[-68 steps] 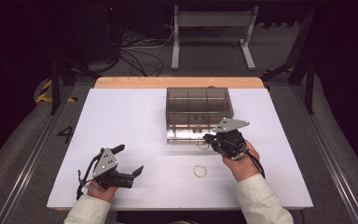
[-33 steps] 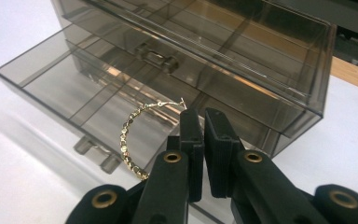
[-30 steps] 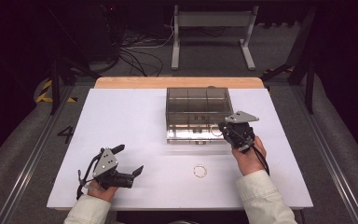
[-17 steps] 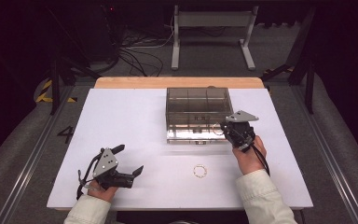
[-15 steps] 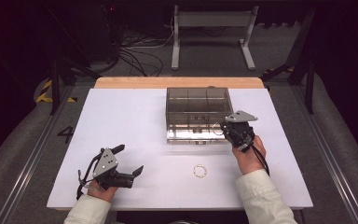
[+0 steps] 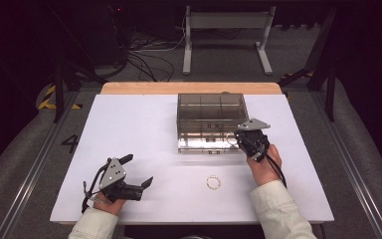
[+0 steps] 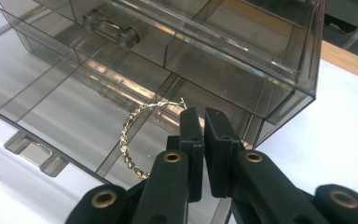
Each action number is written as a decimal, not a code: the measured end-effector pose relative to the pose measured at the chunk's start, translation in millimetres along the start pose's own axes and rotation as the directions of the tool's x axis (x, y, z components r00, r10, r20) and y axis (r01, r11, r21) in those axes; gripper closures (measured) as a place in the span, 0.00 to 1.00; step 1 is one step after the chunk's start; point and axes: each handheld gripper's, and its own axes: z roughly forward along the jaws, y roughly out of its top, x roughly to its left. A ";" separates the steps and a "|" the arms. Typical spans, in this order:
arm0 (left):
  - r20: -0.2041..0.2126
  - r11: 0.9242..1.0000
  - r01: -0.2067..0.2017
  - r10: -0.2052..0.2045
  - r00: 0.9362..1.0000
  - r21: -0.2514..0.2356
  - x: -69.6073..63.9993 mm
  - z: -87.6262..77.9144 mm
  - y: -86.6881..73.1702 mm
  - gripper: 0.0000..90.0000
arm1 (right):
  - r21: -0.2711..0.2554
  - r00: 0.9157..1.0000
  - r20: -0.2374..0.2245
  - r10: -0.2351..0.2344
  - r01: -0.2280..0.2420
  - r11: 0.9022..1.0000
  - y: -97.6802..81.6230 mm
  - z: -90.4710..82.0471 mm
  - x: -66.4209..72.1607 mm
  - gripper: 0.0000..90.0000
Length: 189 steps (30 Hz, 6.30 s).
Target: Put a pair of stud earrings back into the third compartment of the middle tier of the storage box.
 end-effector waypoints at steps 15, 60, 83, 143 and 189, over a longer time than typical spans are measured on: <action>0.001 1.000 0.000 0.000 1.000 -0.001 0.0 0.0 0.0 0.01 | 0.046 1.000 0.011 -0.027 0.027 0.999 -4.1 9.5 3.8 0.97; 0.001 1.000 0.000 0.000 1.000 0.000 0.1 0.0 0.0 0.01 | -0.059 0.996 -0.085 -0.016 0.011 0.998 14.3 -30.7 4.2 0.67; 0.001 1.000 0.000 0.000 1.000 -0.001 0.1 -0.1 0.0 0.01 | -0.030 0.969 -0.238 -0.064 0.058 0.998 20.3 -45.5 15.9 0.67; 0.004 1.000 0.000 0.000 1.000 -0.002 0.2 -0.1 0.0 0.01 | 0.323 0.853 -0.485 -0.194 0.381 0.866 -16.6 4.3 71.4 0.82; 0.001 1.000 0.001 -0.001 1.000 0.000 0.2 -0.1 0.0 0.01 | 0.228 0.869 -0.452 -0.202 0.331 0.916 -5.1 -15.7 64.3 0.97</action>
